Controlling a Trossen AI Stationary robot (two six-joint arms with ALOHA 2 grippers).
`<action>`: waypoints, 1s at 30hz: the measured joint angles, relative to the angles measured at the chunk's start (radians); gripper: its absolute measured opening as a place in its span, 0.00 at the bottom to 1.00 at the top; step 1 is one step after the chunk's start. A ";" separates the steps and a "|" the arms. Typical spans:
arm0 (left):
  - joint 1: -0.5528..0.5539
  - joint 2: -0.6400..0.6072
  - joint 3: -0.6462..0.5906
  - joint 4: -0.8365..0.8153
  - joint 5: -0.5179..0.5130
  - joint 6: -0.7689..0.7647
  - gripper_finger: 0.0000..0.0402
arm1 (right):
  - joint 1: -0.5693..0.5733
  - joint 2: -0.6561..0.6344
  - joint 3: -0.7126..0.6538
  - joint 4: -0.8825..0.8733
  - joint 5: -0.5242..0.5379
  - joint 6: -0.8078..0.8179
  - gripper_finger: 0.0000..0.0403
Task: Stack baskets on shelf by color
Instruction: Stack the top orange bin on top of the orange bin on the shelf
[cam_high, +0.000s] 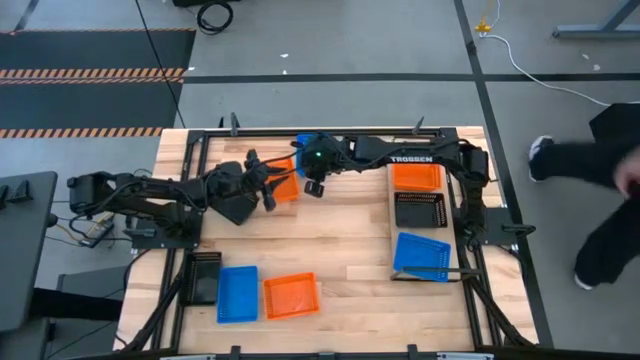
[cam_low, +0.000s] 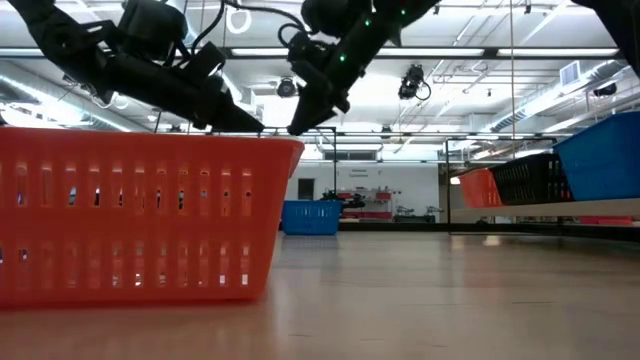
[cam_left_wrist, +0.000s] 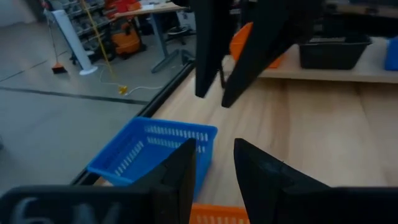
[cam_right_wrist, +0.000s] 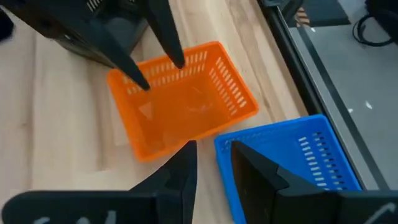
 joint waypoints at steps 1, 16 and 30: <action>0.008 0.000 0.000 0.000 0.000 0.001 0.29 | -0.004 0.000 -0.003 0.001 0.000 -0.004 0.26; 0.073 0.001 0.000 0.022 0.042 0.000 0.29 | -0.021 -0.001 -0.002 0.182 0.001 0.032 0.26; 0.073 0.001 0.000 0.025 0.042 0.000 0.29 | -0.020 -0.001 -0.002 0.187 0.001 0.033 0.26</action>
